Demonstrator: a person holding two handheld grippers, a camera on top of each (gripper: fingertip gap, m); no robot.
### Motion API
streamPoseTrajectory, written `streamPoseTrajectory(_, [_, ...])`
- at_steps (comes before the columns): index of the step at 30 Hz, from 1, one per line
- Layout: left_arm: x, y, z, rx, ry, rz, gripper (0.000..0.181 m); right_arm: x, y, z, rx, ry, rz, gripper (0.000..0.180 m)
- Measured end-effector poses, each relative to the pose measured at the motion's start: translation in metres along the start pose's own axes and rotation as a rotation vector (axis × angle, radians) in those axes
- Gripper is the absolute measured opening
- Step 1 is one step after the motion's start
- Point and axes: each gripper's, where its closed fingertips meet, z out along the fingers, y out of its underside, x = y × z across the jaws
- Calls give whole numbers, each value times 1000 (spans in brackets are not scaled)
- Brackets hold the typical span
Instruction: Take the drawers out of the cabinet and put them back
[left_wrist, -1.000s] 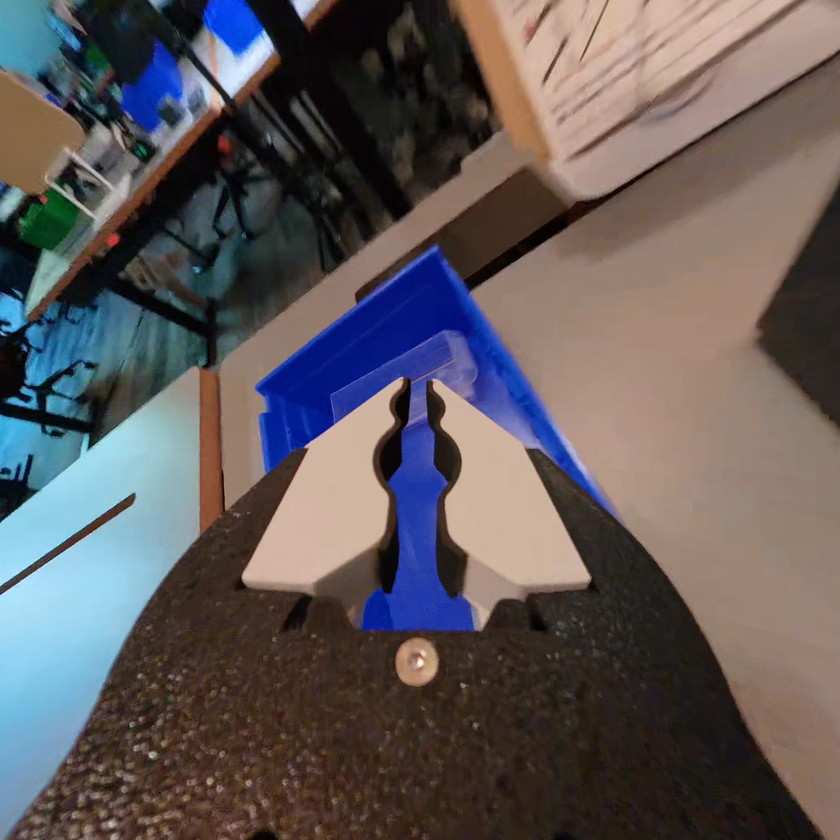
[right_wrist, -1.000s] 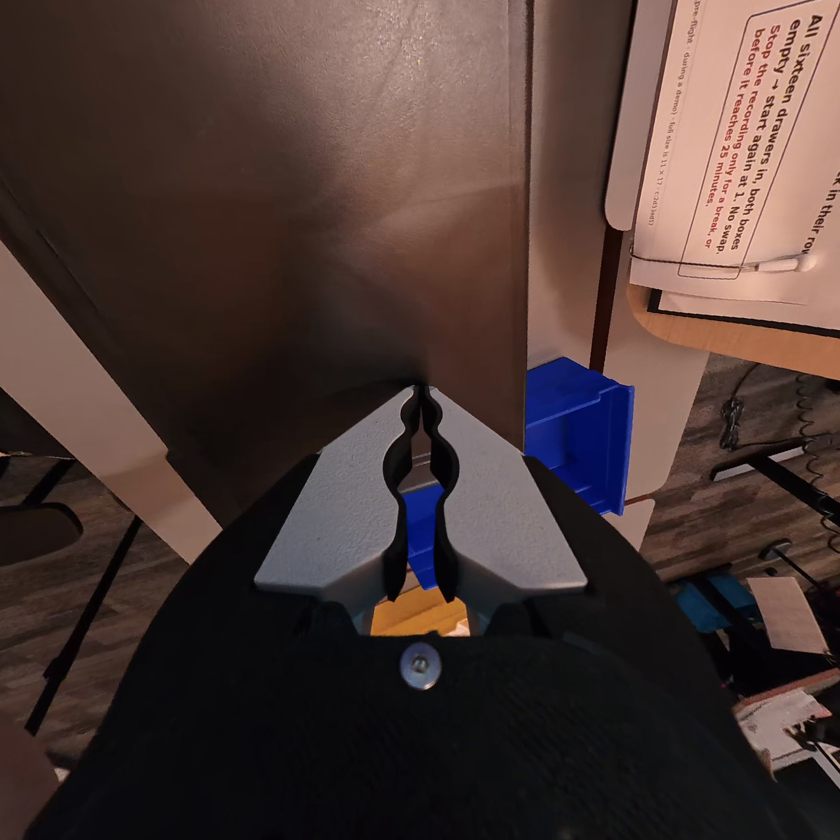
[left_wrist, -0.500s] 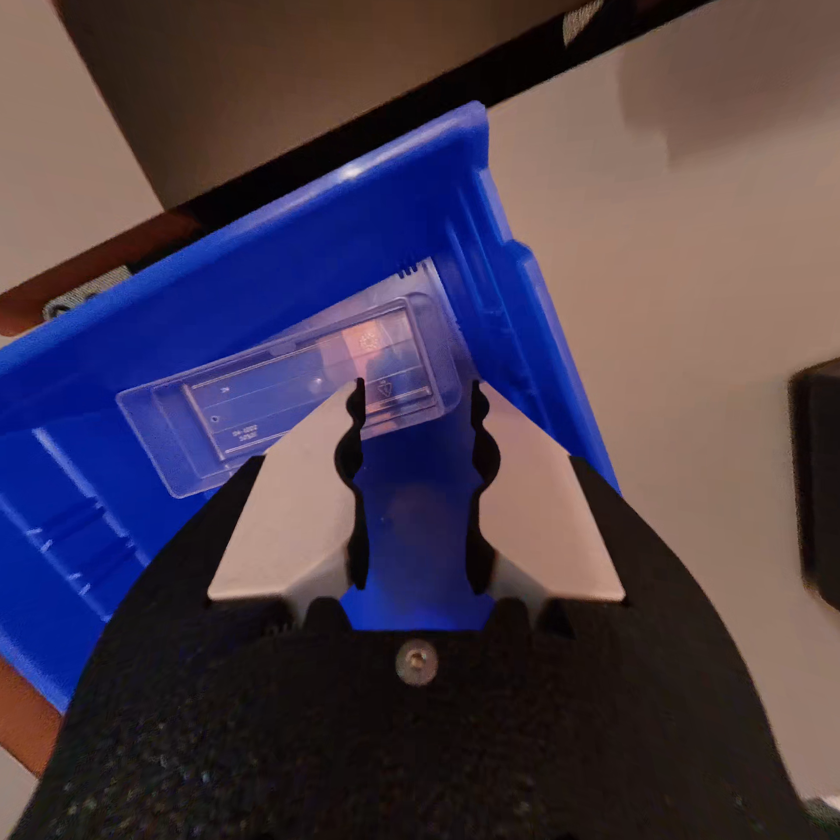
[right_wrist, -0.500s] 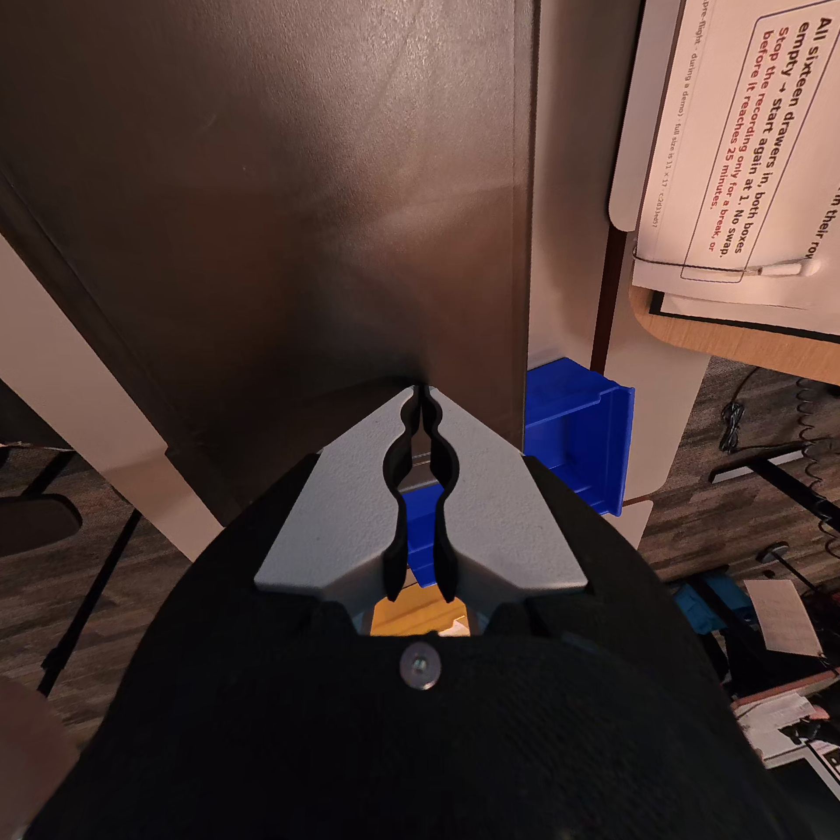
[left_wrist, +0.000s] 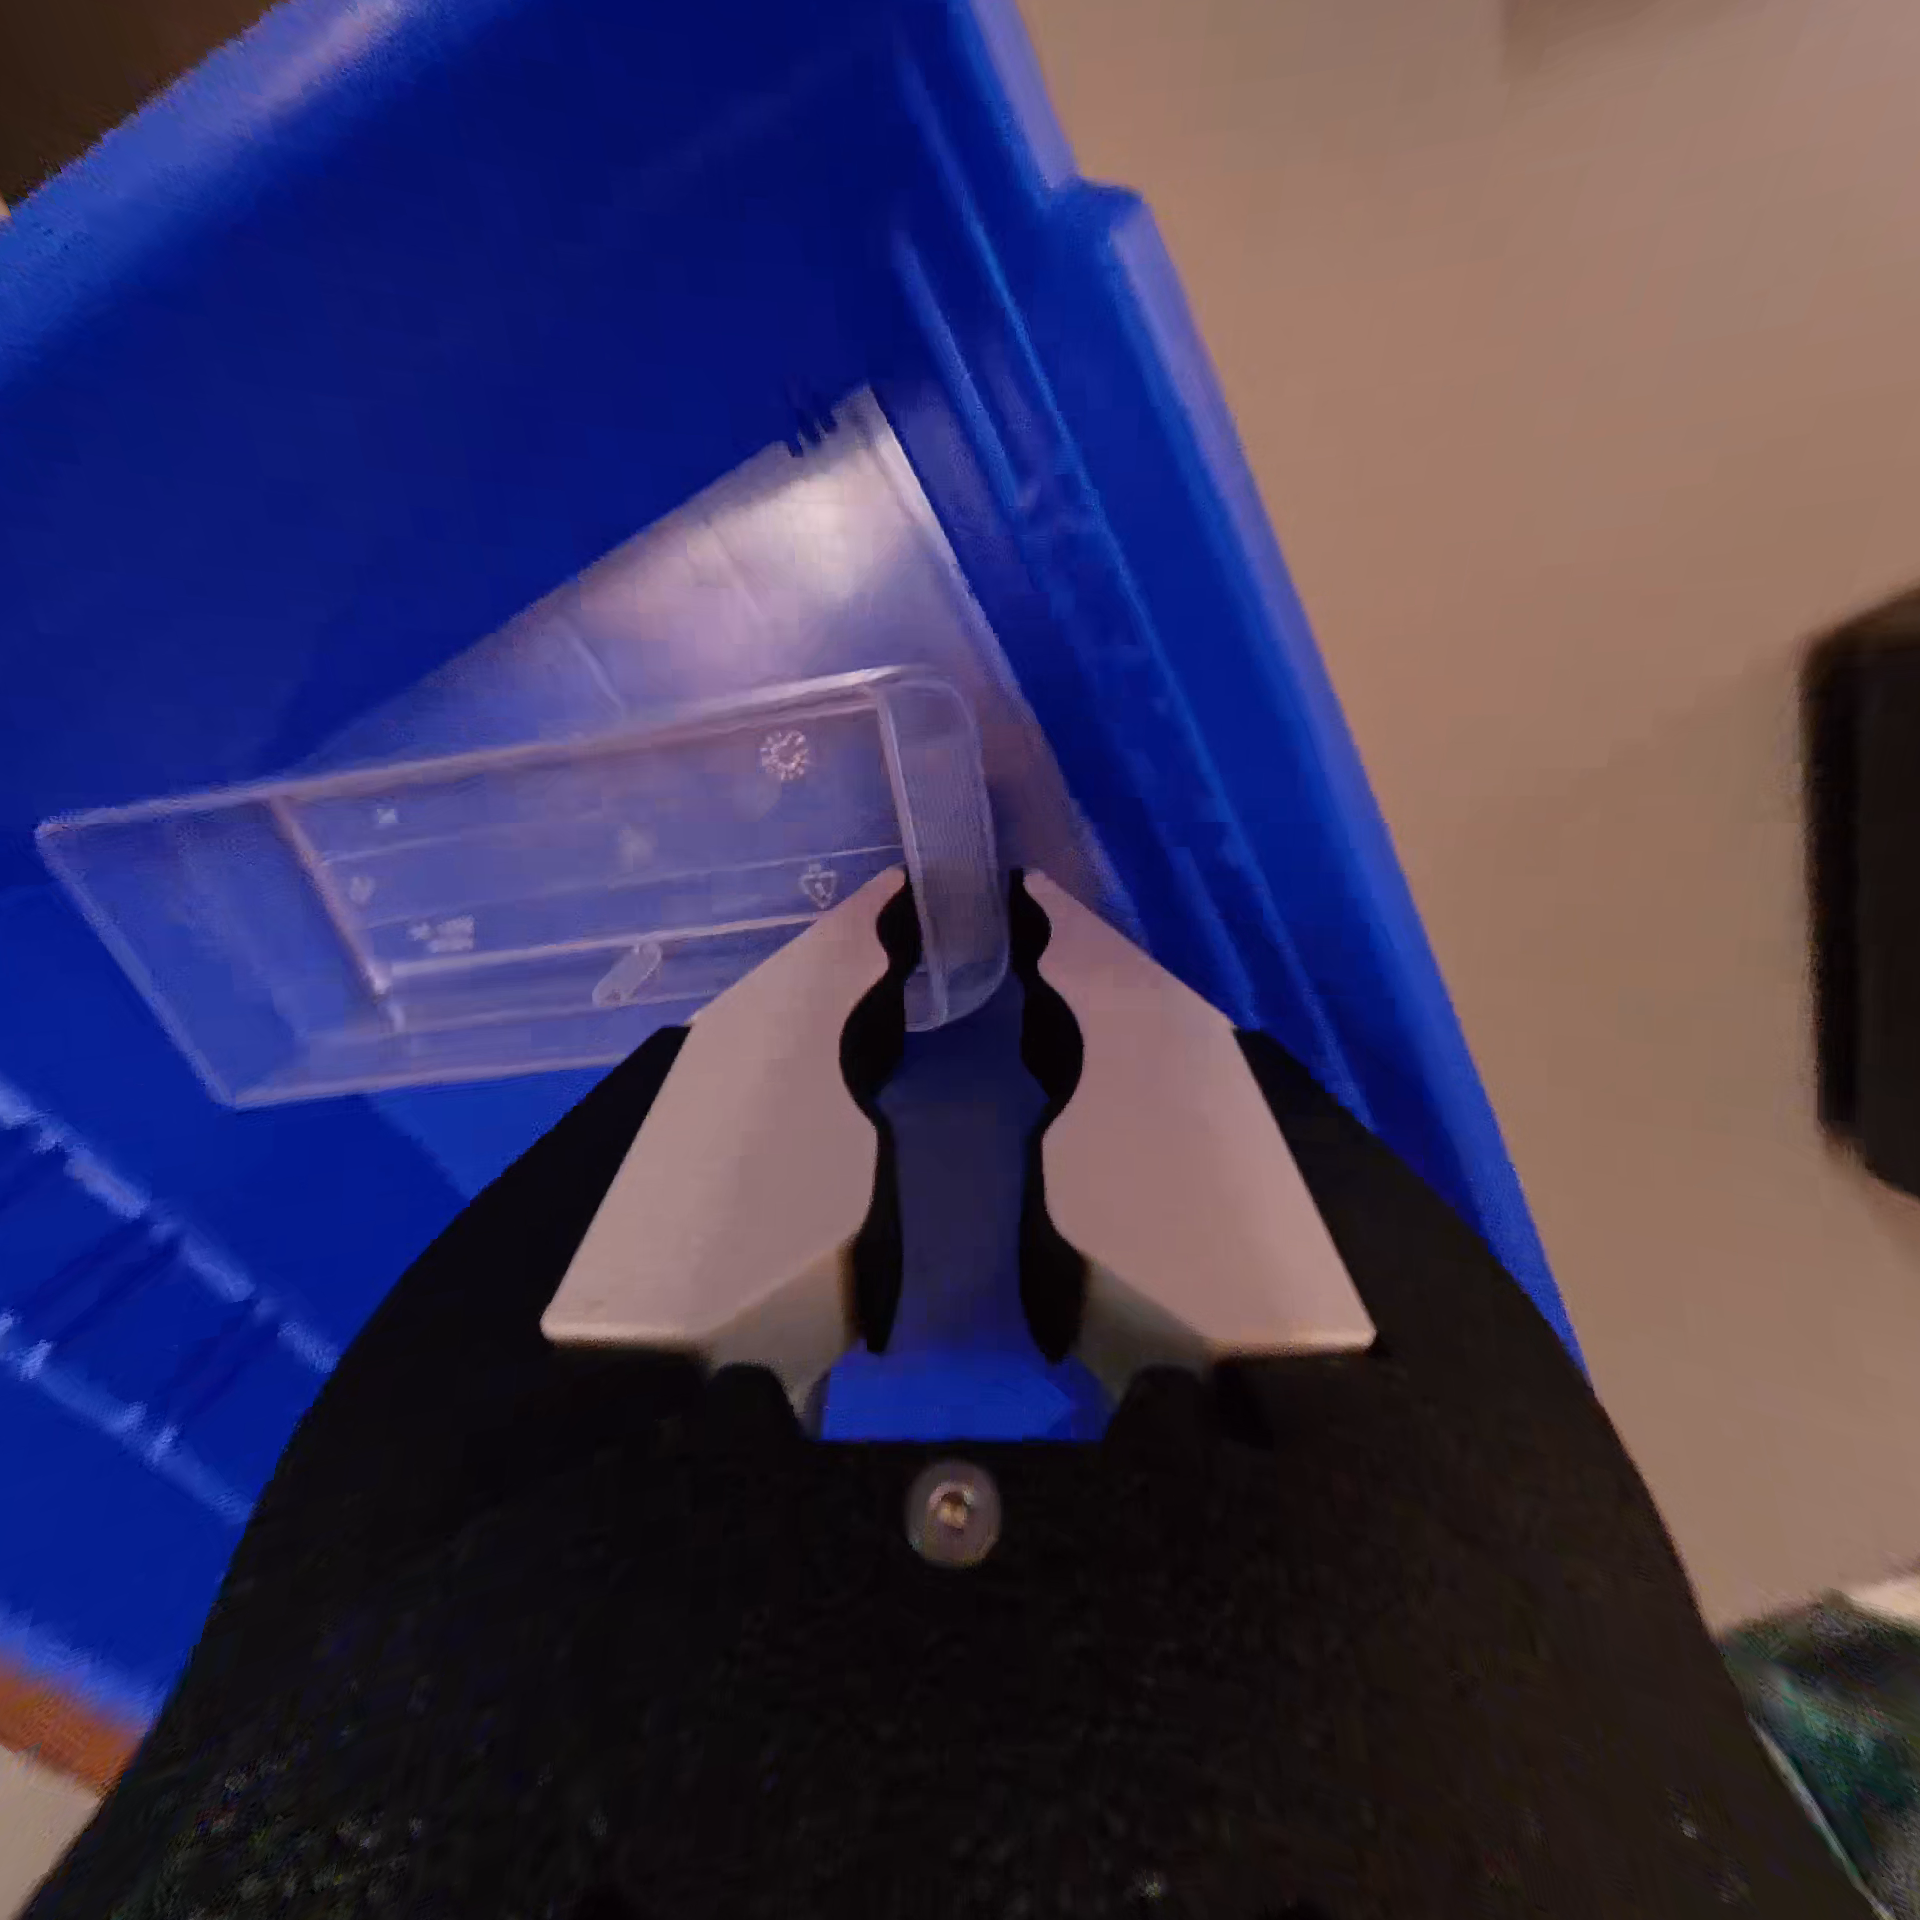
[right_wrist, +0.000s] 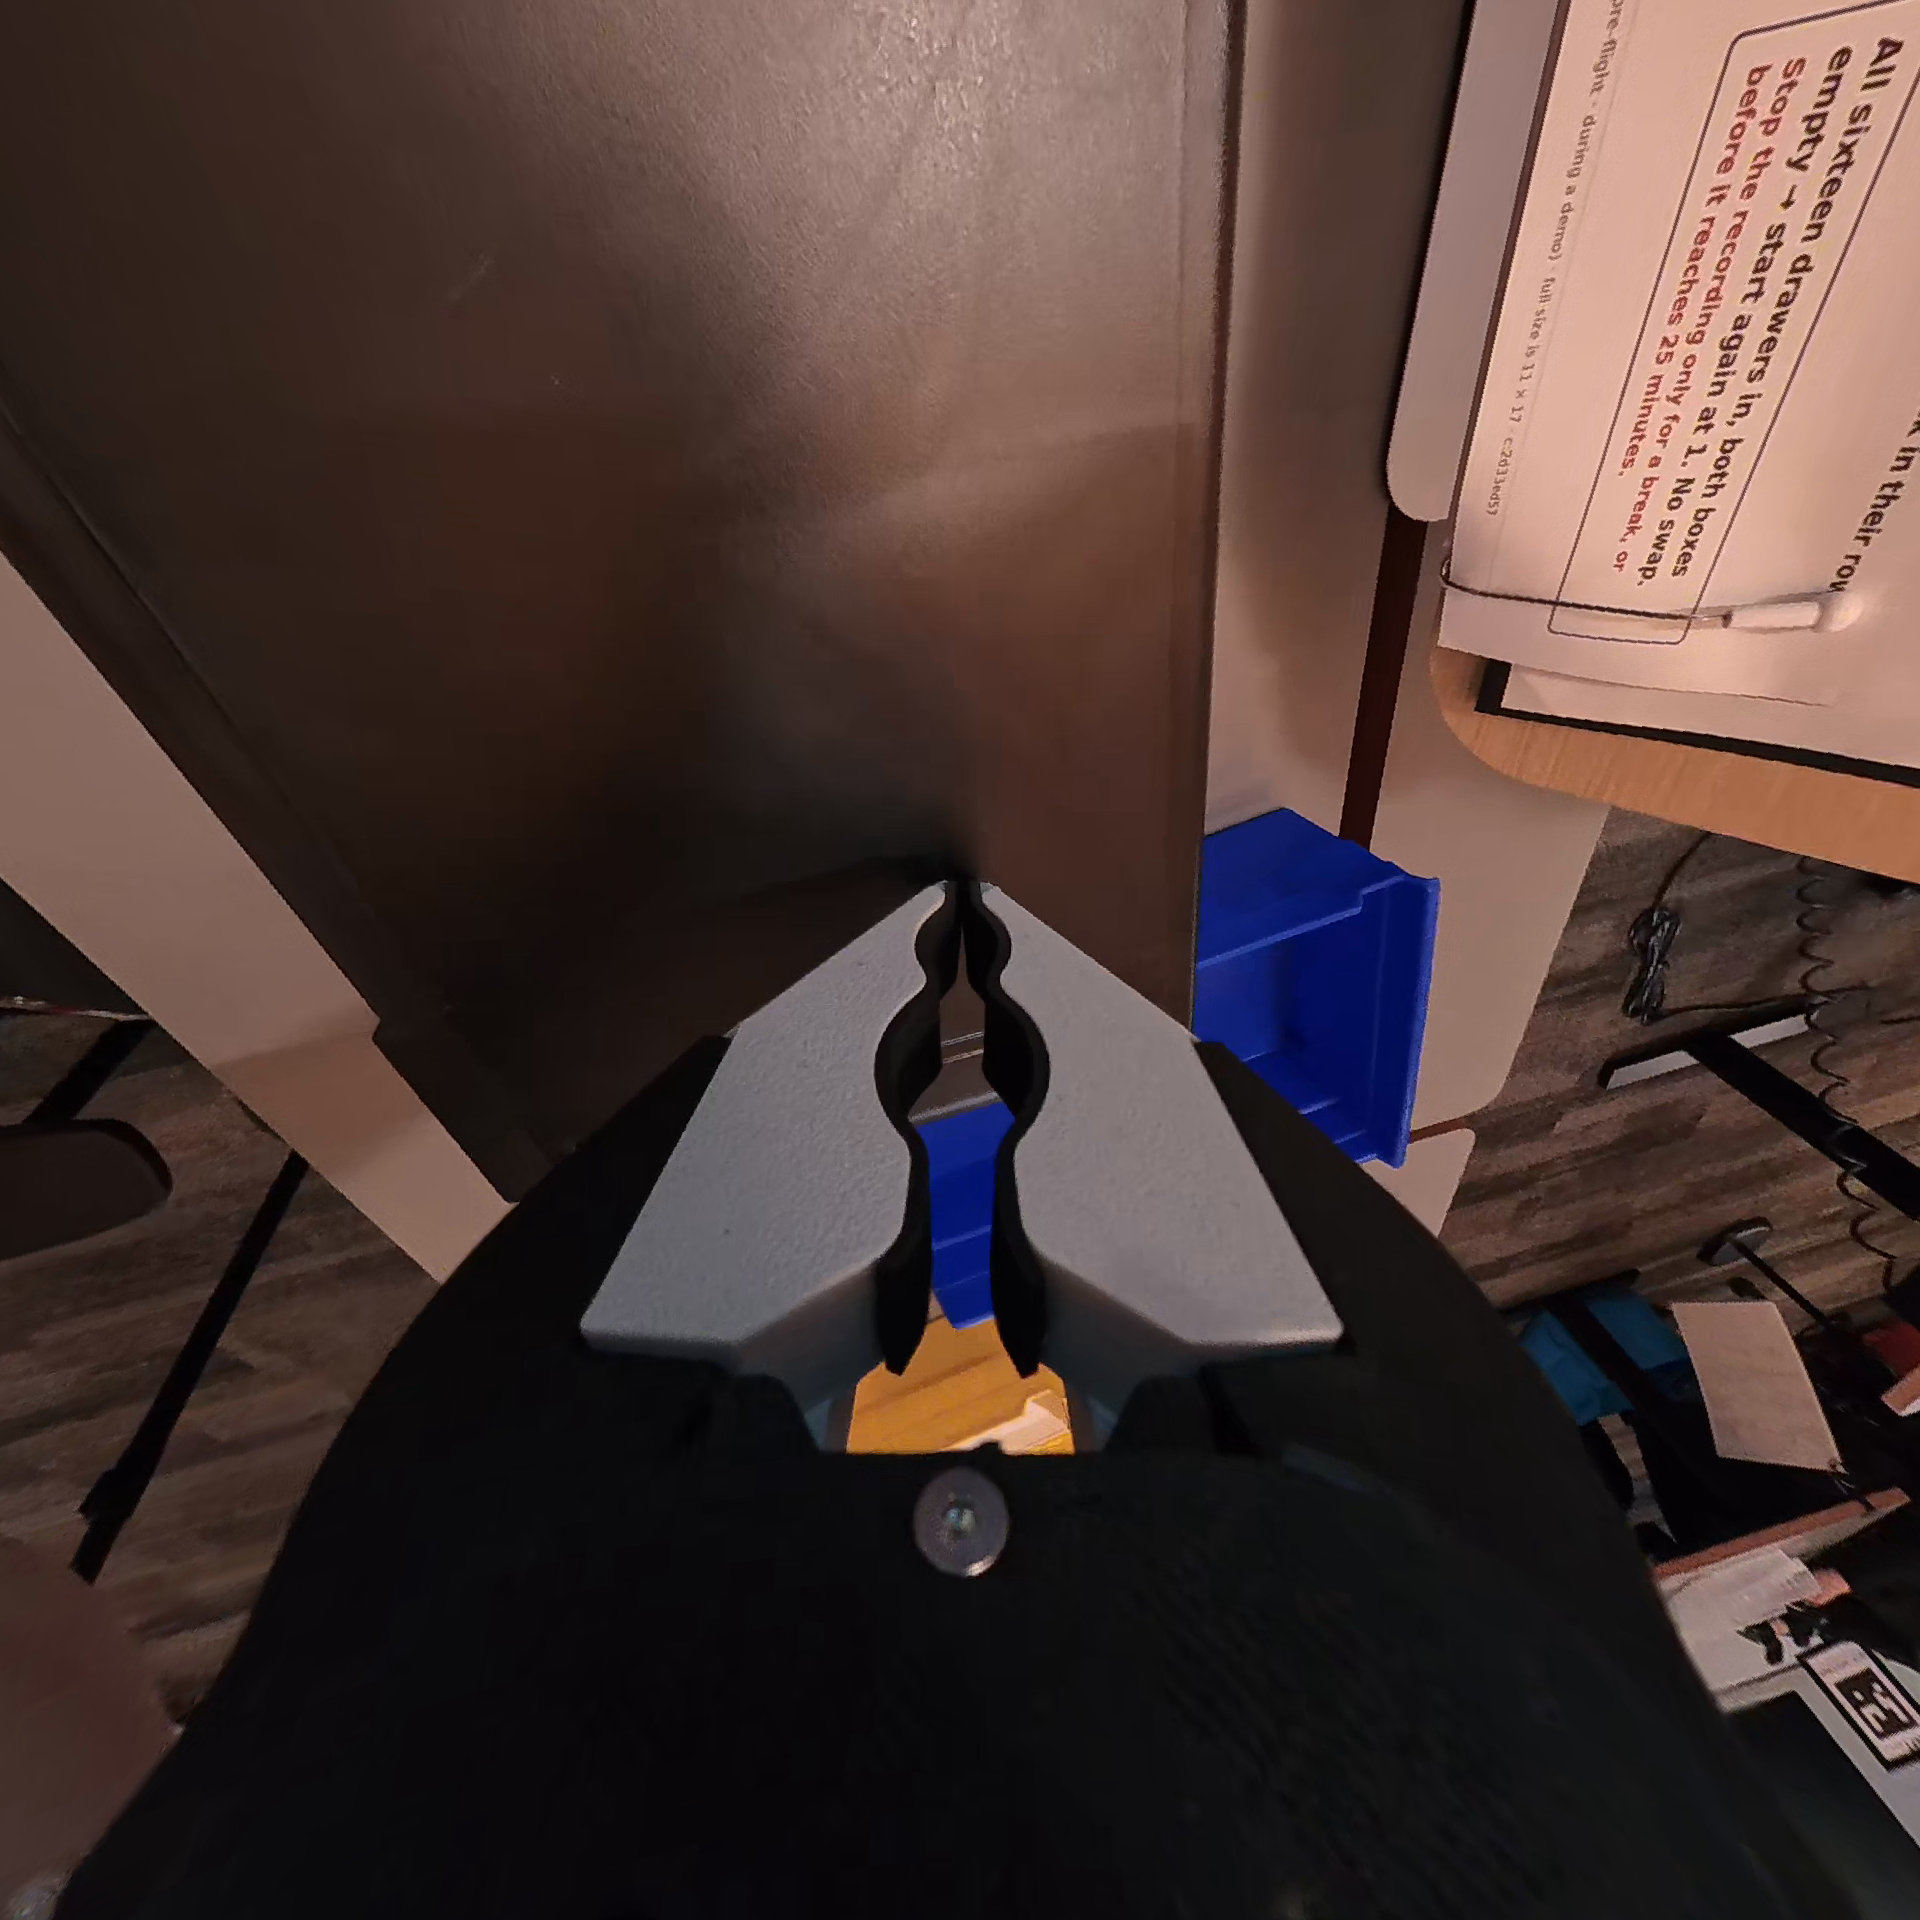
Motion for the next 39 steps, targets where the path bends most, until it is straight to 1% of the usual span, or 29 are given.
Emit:
streamPoseTrajectory(1, [4,5,-11,-2,12,17,14,0,0,0,-6,3,-3,0])
streamPoseTrajectory(4, [27,13,-57,70,84,63,13,0,0,0,-11,3,0,0])
streamPoseTrajectory(6, [50,21,-96,132,133,111,12,0,0,0,-3,-7,10,0])
streamPoseTrajectory(8, [75,34,-137,179,146,199,12,0,0,0,9,-18,22,0])
streamPoseTrajectory(10, [100,52,-176,207,120,302,11,0,0,0,18,-27,31,0])
streamPoseTrajectory(12, [130,74,-206,207,71,423,12,0,0,0,23,-33,38,0])
streamPoseTrajectory(15, [189,115,-231,172,65,613,12,0,0,0,28,-39,44,0])
streamPoseTrajectory(18, [250,166,-228,80,117,819,12,0,0,0,46,-36,56,0])
streamPoseTrajectory(20, [285,195,-215,17,155,924,12,0,0,0,59,-30,56,0])
streamPoseTrajectory(22, [318,222,-200,-50,233,1010,11,0,0,0,67,-28,51,0])
streamPoseTrajectory(24, [348,242,-183,-117,313,1074,11,0,0,0,64,-32,52,0])
streamPoseTrajectory(26, [371,252,-165,-176,360,1127,11,0,0,0,57,-34,52,0])
streamPoseTrajectory(28, [390,252,-149,-210,376,1174,11,0,0,0,51,-26,50,0])
streamPoseTrajectory(32, [434,235,-132,-169,420,1269,11,0,0,0,50,-15,50,0])
streamPoseTrajectory(35, [460,216,-119,-153,438,1306,12,0,0,0,55,-21,57,0])
streamPoseTrajectory(39, [481,194,-100,-163,450,1308,11,0,0,0,49,-24,50,0])
